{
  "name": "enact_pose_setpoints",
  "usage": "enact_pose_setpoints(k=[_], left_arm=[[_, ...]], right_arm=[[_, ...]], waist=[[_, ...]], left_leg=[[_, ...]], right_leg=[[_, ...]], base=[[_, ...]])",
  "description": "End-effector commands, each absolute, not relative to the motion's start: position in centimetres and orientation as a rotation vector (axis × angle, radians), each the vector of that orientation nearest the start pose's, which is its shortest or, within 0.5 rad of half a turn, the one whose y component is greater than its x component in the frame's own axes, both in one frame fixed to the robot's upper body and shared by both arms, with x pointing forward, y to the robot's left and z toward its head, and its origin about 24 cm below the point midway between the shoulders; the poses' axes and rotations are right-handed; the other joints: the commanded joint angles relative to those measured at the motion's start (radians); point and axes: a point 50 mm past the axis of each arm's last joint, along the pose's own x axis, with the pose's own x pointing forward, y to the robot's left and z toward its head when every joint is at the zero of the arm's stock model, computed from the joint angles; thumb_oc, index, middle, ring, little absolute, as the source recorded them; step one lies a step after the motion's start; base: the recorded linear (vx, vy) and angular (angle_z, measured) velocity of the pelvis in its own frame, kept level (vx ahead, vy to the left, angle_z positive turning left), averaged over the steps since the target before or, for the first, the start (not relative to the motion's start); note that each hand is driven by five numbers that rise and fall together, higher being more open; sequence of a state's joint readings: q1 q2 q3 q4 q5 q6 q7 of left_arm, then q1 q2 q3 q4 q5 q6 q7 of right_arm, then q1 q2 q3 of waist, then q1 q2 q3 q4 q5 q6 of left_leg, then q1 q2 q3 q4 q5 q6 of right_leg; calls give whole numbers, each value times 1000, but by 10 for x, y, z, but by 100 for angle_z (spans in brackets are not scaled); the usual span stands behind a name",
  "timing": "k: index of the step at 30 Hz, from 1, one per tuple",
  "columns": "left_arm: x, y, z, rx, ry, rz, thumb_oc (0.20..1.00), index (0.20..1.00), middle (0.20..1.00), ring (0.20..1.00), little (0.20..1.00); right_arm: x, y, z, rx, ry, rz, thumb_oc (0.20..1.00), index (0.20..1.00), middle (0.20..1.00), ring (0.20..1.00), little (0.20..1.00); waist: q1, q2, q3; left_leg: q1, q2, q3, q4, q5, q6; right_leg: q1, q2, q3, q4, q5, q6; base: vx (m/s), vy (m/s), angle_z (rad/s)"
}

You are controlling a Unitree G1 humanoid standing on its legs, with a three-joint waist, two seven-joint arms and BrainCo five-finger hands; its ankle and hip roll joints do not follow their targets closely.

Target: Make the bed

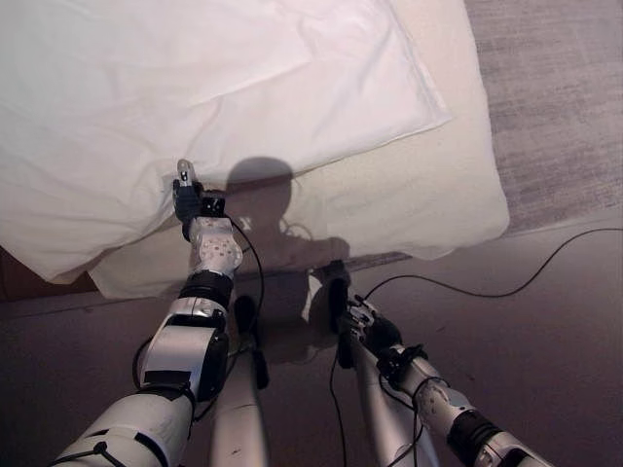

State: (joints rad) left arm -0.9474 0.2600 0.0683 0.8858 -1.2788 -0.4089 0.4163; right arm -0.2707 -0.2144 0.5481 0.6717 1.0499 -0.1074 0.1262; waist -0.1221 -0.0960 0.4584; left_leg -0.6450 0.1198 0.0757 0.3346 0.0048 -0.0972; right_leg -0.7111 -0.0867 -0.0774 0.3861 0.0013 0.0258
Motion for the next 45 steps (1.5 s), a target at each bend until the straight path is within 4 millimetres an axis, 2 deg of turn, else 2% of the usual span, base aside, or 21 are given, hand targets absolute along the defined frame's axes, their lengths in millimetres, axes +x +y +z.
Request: enact_pose_setpoints(k=[1, 2, 12, 18, 19, 20, 21, 22, 24, 25, 26, 28, 29, 30, 31, 33, 35, 36, 37, 43, 45], left_arm=[[401, 226, 193, -1042, -329, 488, 558, 558, 558, 558, 558], [402, 224, 197, -1029, -340, 474, 200, 200, 200, 200, 200], [399, 209, 205, -1042, -398, 390, 200, 200, 200, 200, 200], [384, 167, 225, -1131, -509, 202, 200, 200, 200, 200, 200], [384, 167, 224, -1130, -508, 202, 200, 200, 200, 200, 200], [374, 152, 225, -1162, -530, 139, 200, 200, 200, 200, 200], [374, 151, 225, -1162, -530, 139, 200, 200, 200, 200, 200], [365, 137, 226, -1204, -538, 78, 200, 200, 200, 200, 200], [359, 121, 230, -1237, -535, 14, 200, 200, 200, 200, 200], [358, 121, 230, -1237, -535, 13, 200, 200, 200, 200, 200], [352, 112, 235, -1254, -545, -36, 200, 200, 200, 200, 200], [349, 109, 238, -1265, -555, -63, 200, 200, 200, 200, 200], [341, 102, 243, -1279, -574, -135, 200, 200, 200, 200, 200], [337, 99, 245, -1288, -582, -158, 200, 200, 200, 200, 200], [337, 99, 245, -1288, -582, -158, 200, 200, 200, 200, 200], [328, 96, 249, -1290, -606, -221, 200, 200, 200, 200, 200], [323, 95, 248, -1293, -617, -253, 200, 200, 200, 200, 200], [323, 95, 248, -1293, -617, -253, 200, 200, 200, 200, 200], [318, 97, 247, -1296, -633, -267, 200, 200, 200, 200, 200], [311, 107, 247, -1296, -672, -241, 200, 200, 200, 200, 200], [309, 118, 246, -1284, -706, -191, 200, 200, 200, 200, 200]], right_arm=[[243, -101, -53, 609, 497, 318, 1000, 1000, 1000, 1000, 1000], [243, -102, -54, 612, 497, 310, 1000, 1000, 1000, 1000, 1000], [243, -101, -53, 622, 491, 308, 1000, 1000, 1000, 1000, 1000], [257, -84, -40, 679, 444, 340, 1000, 1000, 1000, 1000, 1000], [257, -84, -40, 680, 444, 339, 1000, 1000, 1000, 1000, 1000], [267, -72, -29, 736, 414, 357, 1000, 1000, 1000, 1000, 1000], [267, -72, -29, 737, 414, 357, 1000, 1000, 1000, 1000, 1000], [280, -58, -14, 768, 378, 380, 1000, 1000, 1000, 1000, 1000], [293, -43, 4, 772, 338, 420, 1000, 1000, 1000, 1000, 1000], [293, -43, 4, 772, 338, 420, 1000, 1000, 1000, 1000, 1000], [304, -34, 18, 797, 308, 429, 1000, 1000, 1000, 1000, 1000], [309, -32, 24, 808, 294, 430, 1000, 1000, 1000, 1000, 1000], [319, -23, 42, 844, 258, 444, 1000, 1000, 1000, 1000, 1000], [324, -21, 51, 864, 241, 443, 1000, 1000, 1000, 1000, 1000], [324, -21, 51, 864, 241, 443, 1000, 1000, 1000, 1000, 1000], [336, -16, 76, 964, 178, 451, 1000, 1000, 1000, 1000, 1000], [341, -14, 91, 1044, 136, 463, 1000, 1000, 1000, 1000, 1000], [341, -14, 91, 1044, 136, 463, 1000, 1000, 1000, 1000, 1000], [346, -16, 104, 1099, 90, 465, 1000, 1000, 1000, 1000, 1000], [352, -23, 125, 1199, 5, 470, 1000, 1000, 1000, 1000, 1000], [354, -31, 137, 1247, -59, 471, 1000, 1000, 1000, 1000, 1000]], waist=[[-5, -2, -64], [-6, 0, -67], [3, 13, -68], [30, 32, -60], [30, 33, -60], [44, 42, -56], [45, 42, -56], [63, 54, -50], [78, 67, -43], [78, 67, -42], [90, 77, -38], [95, 81, -36], [110, 91, -33], [116, 95, -29], [116, 95, -29], [133, 109, -23], [142, 117, -20], [142, 117, -20], [152, 125, -18], [169, 141, -14], [177, 146, -15]], left_leg=[[-95, -31, -3, 56, -20, 40], [-96, -31, -4, 54, -20, 39], [-84, -37, -4, 53, -24, 44], [-70, -53, -15, 33, -11, 49], [-70, -53, -15, 33, -11, 49], [-65, -59, -23, 26, -10, 54], [-64, -59, -23, 26, -10, 54], [-62, -67, -29, 20, -5, 58], [-52, -75, -37, -3, 6, 61], [-50, -76, -38, -4, 7, 61], [-46, -82, -44, -19, 13, 63], [-46, -85, -46, -22, 16, 63], [-44, -91, -51, -28, 20, 66], [-39, -95, -54, -33, 21, 68], [-39, -95, -54, -33, 21, 68], [-37, -103, -64, -42, 27, 67], [-32, -110, -70, -45, 26, 70], [-32, -110, -71, -45, 26, 70], [-34, -115, -73, -40, 23, 72], [-33, -125, -81, -41, 22, 76], [-37, -129, -83, -36, 21, 77]], right_leg=[[-9, -25, -3, -45, 17, 99], [-10, -26, -3, -45, 18, 101], [-5, -25, 5, -42, 17, 104], [19, -34, -7, -62, 23, 102], [20, -34, -8, -63, 23, 102], [22, -33, -7, -62, 24, 102], [22, -33, -7, -62, 24, 102], [26, -35, -10, -62, 25, 101], [33, -40, -14, -66, 27, 102], [34, -41, -15, -67, 27, 102], [36, -47, -21, -66, 28, 102], [37, -49, -24, -68, 28, 101], [37, -52, -30, -66, 27, 100], [40, -52, -31, -67, 28, 99], [41, -52, -31, -67, 28, 99], [46, -58, -39, -66, 25, 98], [52, -63, -43, -65, 23, 99], [52, -63, -43, -65, 23, 99], [52, -67, -47, -59, 20, 99], [53, -76, -51, -53, 14, 100], [48, -78, -54, -46, 9, 100]], base=[[0, 0, 0], [0, 0, 0], [5, 3, 1], [1, -2, 1], [-5, 16, 6], [-6, 16, 7], [-21, 27, 11], [-22, 13, 7], [-21, 15, 5], [-18, 13, 12], [-17, 10, 13], [-16, 14, 13], [-13, 25, 18], [-12, 25, 16], [-5, 26, 12], [-6, 22, 19], [0, 13, 15], [2, 20, 13], [2, 15, 11], [3, 16, 3], [-2, 11, 2]])
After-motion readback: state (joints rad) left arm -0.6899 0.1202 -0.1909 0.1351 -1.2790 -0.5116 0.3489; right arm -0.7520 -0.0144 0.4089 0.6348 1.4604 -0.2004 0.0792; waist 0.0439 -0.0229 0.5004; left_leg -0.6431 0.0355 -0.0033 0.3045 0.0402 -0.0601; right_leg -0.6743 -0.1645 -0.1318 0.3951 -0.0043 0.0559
